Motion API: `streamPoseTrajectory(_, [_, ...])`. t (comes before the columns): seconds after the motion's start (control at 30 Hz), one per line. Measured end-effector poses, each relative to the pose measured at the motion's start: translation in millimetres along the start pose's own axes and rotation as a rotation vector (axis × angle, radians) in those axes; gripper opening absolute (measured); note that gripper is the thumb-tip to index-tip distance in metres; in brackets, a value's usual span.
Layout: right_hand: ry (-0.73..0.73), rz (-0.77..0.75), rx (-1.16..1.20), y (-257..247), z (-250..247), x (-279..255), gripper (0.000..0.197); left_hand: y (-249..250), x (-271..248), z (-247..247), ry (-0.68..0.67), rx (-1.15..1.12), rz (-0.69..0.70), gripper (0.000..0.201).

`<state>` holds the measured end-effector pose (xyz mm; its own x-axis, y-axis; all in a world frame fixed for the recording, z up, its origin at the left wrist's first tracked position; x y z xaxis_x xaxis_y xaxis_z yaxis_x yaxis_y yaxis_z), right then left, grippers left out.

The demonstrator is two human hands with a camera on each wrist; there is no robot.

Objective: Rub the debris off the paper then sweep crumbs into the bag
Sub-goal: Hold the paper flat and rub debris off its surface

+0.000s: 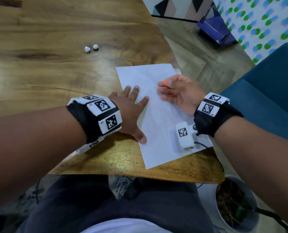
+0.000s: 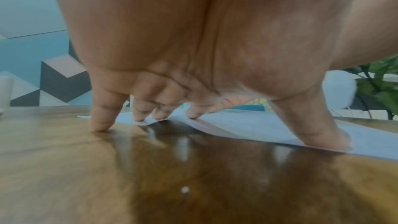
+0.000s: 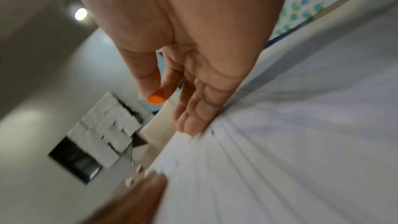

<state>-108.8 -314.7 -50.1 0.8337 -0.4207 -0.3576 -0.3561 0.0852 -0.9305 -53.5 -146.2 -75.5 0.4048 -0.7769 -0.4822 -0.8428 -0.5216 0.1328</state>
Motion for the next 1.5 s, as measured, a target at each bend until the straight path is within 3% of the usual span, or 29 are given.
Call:
streamPoseTrajectory(0.07, [-0.063, 0.063, 0.023, -0.3, -1.4, -2.5, 0.008, 2.9, -4.5, 1.0, -0.02, 0.012, -0.011, 0.144])
streamPoseTrajectory(0.17, [-0.377, 0.186, -0.184, 19.0, 20.5, -26.1, 0.008, 5.7, -11.7, 0.0, -0.004, 0.021, -0.015, 0.135])
streamPoseTrajectory(0.2, [-0.368, 0.166, -0.246, 21.2, 22.0, -27.6, 0.007, 5.5, -13.4, -0.6, 0.006, 0.027, -0.015, 0.131])
streamPoseTrajectory(0.33, [0.047, -0.059, -0.319, -2.6, -8.0, -10.4, 0.005, 10.5, -20.8, -9.3, 0.043, 0.069, 0.012, 0.1])
streamPoseTrajectory(0.43, [0.098, -0.072, -0.53, -4.7, -14.2, -6.9, 0.004, 14.4, -24.7, -18.0, 0.038, 0.076, 0.014, 0.084])
streamPoseTrajectory(0.6, [0.07, -0.086, -0.958, -14.8, -0.7, -1.2, 0.007, 16.2, -7.7, -39.8, 0.121, 0.068, 0.015, 0.105])
streamPoseTrajectory(0.7, [0.048, -0.175, -1.361, -23.4, 15.6, 3.9, 0.007, 16.2, 8.9, -36.8, 0.089, 0.044, 0.039, 0.127])
streamPoseTrajectory(0.77, [0.038, -0.208, -1.466, -22.5, 23.7, 2.3, 0.005, 11.8, 17.1, -27.8, 0.055, 0.022, 0.032, 0.138])
streamPoseTrajectory(1.03, [-0.239, -0.267, -1.507, 7.2, 54.7, -39.8, 0.006, 7.1, 22.9, -13.4, 0.012, -0.007, 0.041, 0.146])
streamPoseTrajectory(1.23, [0.03, -0.192, -1.507, -16.3, 21.9, 2.6, 0.007, 6.5, 22.4, -11.5, 0.006, 0.003, 0.038, 0.145])
streamPoseTrajectory(1.33, [0.056, -0.188, -1.524, -15.2, 19.3, 3.5, 0.008, 5.5, 22.7, -12.0, 0.019, 0.0, 0.033, 0.146])
streamPoseTrajectory(1.4, [-0.01, -0.218, -1.499, -9.3, 27.9, -12.0, 0.007, 4.8, 22.9, -11.7, 0.017, -0.005, 0.028, 0.146])
streamPoseTrajectory(1.5, [-0.229, -0.257, -1.522, 7.5, 49.6, -39.9, 0.006, 5.3, 23.0, -11.0, 0.006, 0.0, 0.027, 0.145])
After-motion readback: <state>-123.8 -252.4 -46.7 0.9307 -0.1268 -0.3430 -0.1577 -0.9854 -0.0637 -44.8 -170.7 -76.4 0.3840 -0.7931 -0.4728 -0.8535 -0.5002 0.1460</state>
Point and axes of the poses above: each hand's wrist, its own x-axis towards the middle knuckle, its own z-axis out of the palm, y = z × x, the point moved 7 cm from there along x, towards the middle knuckle, and after that the axes turned 8 degrees about -x, right-handed, at the moved point
